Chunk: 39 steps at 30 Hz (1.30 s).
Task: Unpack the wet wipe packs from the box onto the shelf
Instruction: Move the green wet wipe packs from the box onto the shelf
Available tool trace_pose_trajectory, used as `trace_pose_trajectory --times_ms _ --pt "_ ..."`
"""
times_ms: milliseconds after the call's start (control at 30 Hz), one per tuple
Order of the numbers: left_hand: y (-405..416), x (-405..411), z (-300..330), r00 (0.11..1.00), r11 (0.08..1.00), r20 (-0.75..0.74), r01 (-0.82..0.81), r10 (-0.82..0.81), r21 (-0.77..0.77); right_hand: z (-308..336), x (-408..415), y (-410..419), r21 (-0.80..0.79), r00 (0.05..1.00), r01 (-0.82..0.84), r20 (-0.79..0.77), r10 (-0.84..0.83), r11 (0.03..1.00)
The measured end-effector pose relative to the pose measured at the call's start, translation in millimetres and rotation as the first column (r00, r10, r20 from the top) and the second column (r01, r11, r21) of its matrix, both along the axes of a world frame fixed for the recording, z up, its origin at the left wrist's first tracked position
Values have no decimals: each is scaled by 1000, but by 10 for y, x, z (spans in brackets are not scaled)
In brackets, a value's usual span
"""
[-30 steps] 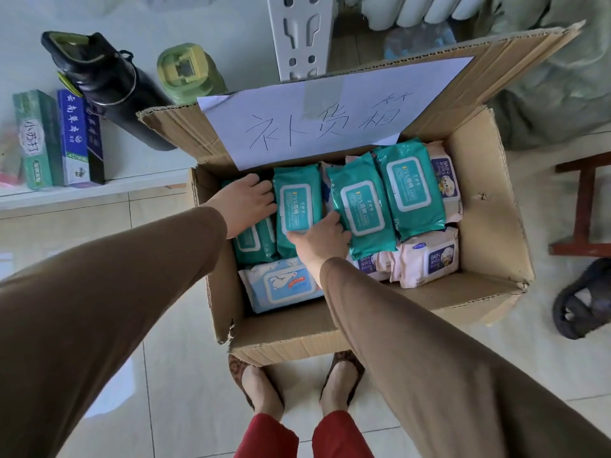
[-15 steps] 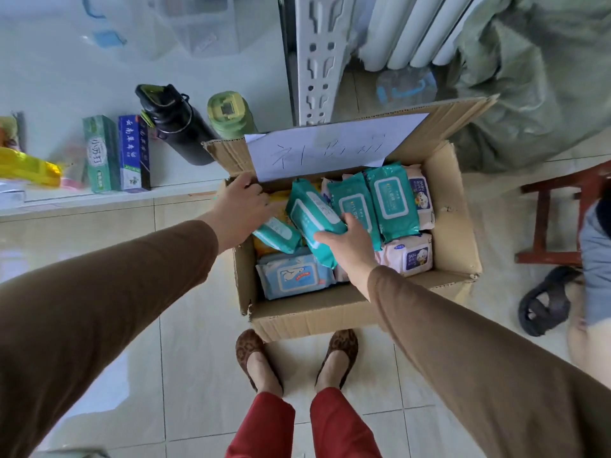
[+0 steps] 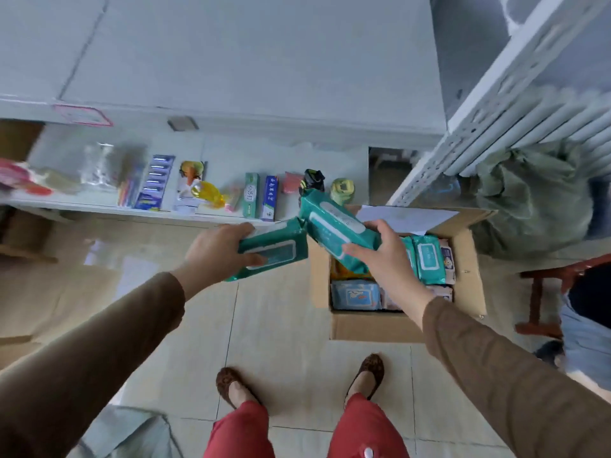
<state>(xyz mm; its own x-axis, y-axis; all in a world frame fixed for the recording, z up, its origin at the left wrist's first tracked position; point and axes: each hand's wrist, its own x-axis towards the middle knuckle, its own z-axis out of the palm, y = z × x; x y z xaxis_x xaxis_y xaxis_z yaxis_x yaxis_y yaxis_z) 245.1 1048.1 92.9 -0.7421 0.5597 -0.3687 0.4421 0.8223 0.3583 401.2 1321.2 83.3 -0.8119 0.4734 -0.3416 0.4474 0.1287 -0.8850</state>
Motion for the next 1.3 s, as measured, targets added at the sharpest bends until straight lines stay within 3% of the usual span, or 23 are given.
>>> trace_pose_trajectory --times_ms 67,267,500,733,967,1300 --pt "-757 -234 461 997 998 -47 -51 53 31 407 -293 -604 67 997 -44 -67 48 997" --pt "-1972 -849 1299 982 990 -128 -130 137 63 1132 -1137 -1597 65 973 -108 -200 119 992" --pt "-2959 -1979 1889 943 968 -253 -175 218 182 1635 -2501 -2452 17 932 -154 -329 151 988" --pt "-3612 -3557 2035 913 944 -263 -267 312 194 1690 -4184 -2856 36 905 -187 -382 186 982" --pt "-4197 -5195 2097 873 899 -230 -390 430 201 1830 -5976 -3342 -50 898 -223 -400 185 974" --pt "-4930 -7269 2034 847 906 -322 -408 423 117 1777 -7962 -4129 -49 909 -131 -404 100 990"
